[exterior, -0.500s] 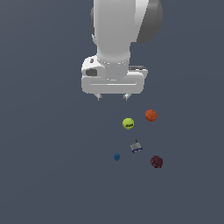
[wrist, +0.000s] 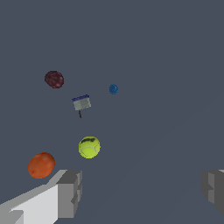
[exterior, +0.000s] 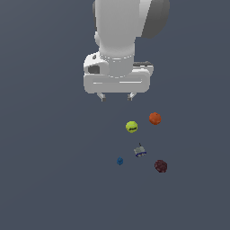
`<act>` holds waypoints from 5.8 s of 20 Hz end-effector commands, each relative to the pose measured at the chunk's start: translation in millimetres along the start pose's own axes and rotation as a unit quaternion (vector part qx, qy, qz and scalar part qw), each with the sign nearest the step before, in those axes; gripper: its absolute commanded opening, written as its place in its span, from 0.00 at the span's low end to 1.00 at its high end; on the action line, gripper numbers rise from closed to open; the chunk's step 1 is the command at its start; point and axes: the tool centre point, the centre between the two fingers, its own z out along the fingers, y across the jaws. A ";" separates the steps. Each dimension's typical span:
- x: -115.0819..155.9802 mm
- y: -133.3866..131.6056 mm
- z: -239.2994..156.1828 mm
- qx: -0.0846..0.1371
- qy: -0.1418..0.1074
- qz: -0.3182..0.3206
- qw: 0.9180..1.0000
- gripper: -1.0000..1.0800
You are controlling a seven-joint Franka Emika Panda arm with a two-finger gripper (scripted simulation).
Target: Pick up a designated object from a clutter of objects.
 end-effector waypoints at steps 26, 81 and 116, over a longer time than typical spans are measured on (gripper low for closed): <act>-18.9 -54.1 139.4 -0.007 0.000 0.136 0.991 0.96; -64.1 -91.4 276.0 -0.004 -0.001 0.230 0.973 0.00; -69.5 -123.0 19.6 -0.004 -0.002 0.230 0.973 0.00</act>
